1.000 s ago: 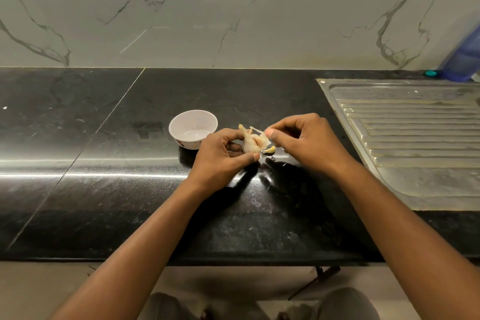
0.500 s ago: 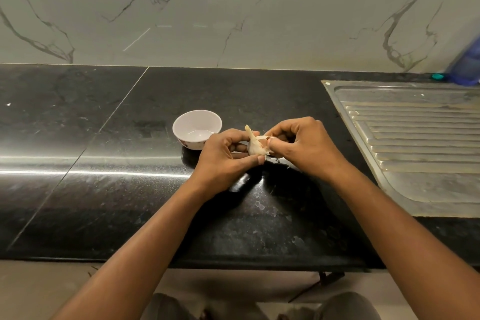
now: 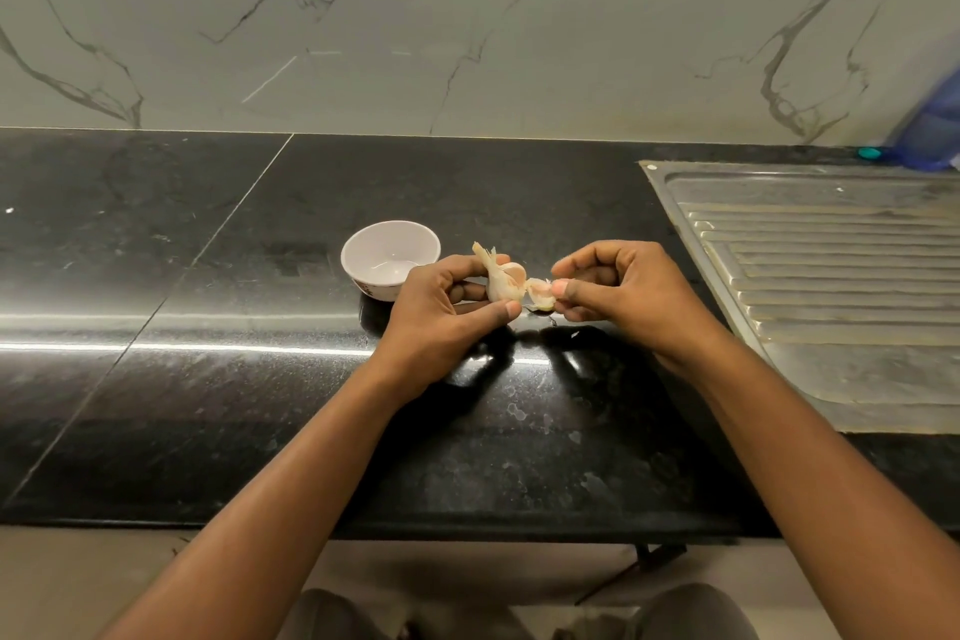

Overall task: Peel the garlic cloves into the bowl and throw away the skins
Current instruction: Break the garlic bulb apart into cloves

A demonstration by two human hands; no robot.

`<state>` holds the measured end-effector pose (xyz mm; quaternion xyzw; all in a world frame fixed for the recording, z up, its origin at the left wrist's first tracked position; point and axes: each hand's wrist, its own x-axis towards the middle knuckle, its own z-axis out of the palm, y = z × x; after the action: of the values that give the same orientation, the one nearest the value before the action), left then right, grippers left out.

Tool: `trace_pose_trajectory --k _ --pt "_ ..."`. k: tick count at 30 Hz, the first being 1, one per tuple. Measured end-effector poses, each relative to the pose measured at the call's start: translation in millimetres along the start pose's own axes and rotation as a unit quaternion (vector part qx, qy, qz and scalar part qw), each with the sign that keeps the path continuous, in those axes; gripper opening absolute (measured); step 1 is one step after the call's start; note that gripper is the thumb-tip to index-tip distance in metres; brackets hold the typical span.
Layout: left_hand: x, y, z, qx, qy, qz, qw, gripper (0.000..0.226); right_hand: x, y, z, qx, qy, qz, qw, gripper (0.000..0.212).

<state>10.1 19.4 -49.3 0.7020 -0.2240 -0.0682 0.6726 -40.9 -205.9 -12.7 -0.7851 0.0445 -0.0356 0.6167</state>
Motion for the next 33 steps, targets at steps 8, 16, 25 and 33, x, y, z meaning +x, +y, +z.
trace_pose_trajectory --k 8,16,25,33 --pt "-2 1 0 0.003 -0.009 0.007 1.000 0.042 5 -5 14 -0.050 -0.022 -0.018 0.998 0.011" --pt "-1 1 1 0.009 -0.008 0.006 1.000 0.045 5 -3 28 0.067 0.059 0.035 0.995 0.019" --pt "-3 4 0 0.007 -0.013 0.008 1.000 0.042 3 -7 12 -0.084 -0.028 0.008 0.996 0.013" --pt "-3 4 0 0.005 -0.005 0.012 1.000 0.043 8 -8 16 -0.047 -0.035 0.025 0.998 0.007"
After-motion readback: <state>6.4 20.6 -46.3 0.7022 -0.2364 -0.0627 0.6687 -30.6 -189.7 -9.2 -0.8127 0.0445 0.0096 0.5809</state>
